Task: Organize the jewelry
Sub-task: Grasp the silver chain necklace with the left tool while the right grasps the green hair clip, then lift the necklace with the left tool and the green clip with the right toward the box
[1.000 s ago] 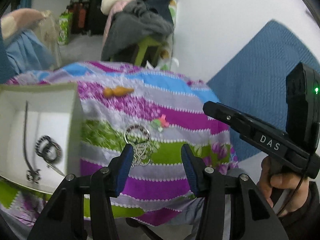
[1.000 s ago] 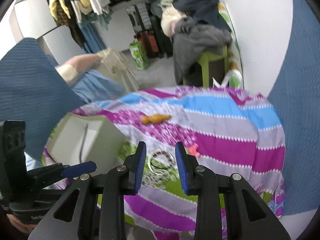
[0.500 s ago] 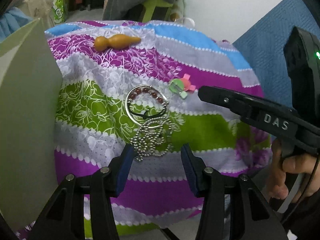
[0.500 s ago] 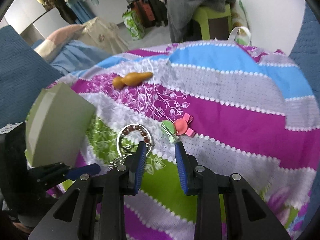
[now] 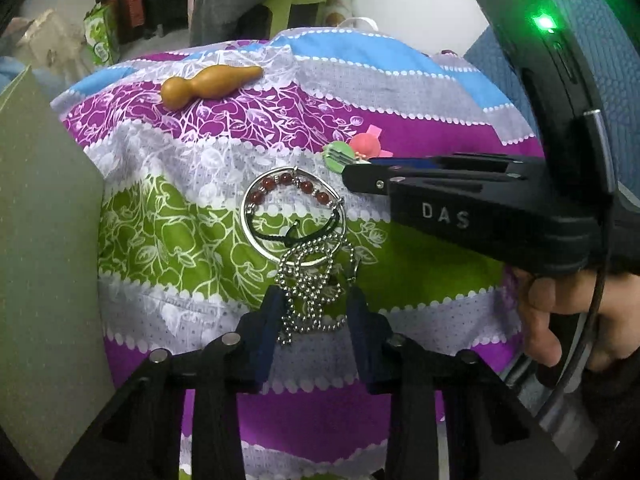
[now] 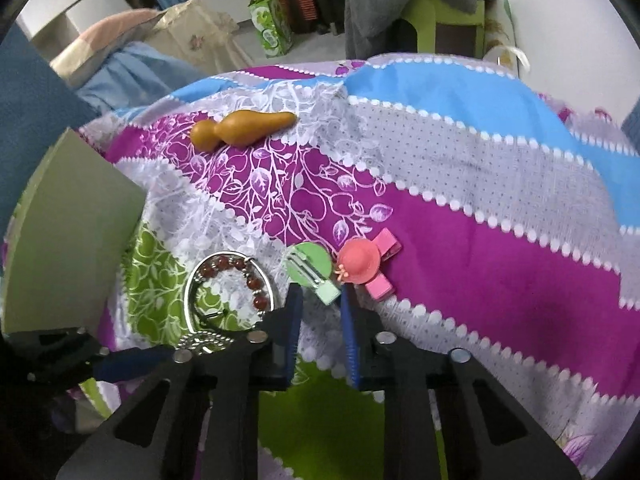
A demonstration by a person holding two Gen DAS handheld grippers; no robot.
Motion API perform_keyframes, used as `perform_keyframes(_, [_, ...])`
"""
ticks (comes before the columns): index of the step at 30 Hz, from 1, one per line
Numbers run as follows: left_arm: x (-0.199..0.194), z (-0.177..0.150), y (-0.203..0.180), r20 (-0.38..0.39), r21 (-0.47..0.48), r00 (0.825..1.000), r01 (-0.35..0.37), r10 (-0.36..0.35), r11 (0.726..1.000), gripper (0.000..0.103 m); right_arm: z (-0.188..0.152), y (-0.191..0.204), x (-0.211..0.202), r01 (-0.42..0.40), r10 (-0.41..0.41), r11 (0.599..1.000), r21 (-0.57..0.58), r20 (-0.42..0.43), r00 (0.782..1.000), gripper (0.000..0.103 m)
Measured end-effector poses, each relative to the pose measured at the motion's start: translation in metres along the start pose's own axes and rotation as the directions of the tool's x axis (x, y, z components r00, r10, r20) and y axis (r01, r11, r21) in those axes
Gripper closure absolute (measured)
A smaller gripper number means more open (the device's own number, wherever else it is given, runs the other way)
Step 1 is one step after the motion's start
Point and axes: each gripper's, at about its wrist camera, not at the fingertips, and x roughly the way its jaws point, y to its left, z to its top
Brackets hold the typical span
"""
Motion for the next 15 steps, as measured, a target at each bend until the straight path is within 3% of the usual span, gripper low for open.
perform_keyframes(2, [0.004,0.000,-0.005,-0.010,0.025,1.000,-0.006,0.006,1.000,0.097,0.000,0.003,0.001,0.026,-0.026,0.999,-0.031,0.000,1.000,0.094])
perform_keyframes(6, [0.008,0.000,-0.013,-0.028,0.057,0.999,-0.019,0.020,0.998,0.099,-0.001,0.005,-0.001,0.050,-0.051,0.998,-0.042,-0.002,0.999,0.095])
perform_keyframes(15, [-0.032,0.005,0.004,0.041,-0.057,0.998,0.043,-0.041,0.997,0.103,-0.012,0.005,-0.041,0.019,-0.020,0.999,0.049,0.034,0.999,0.095])
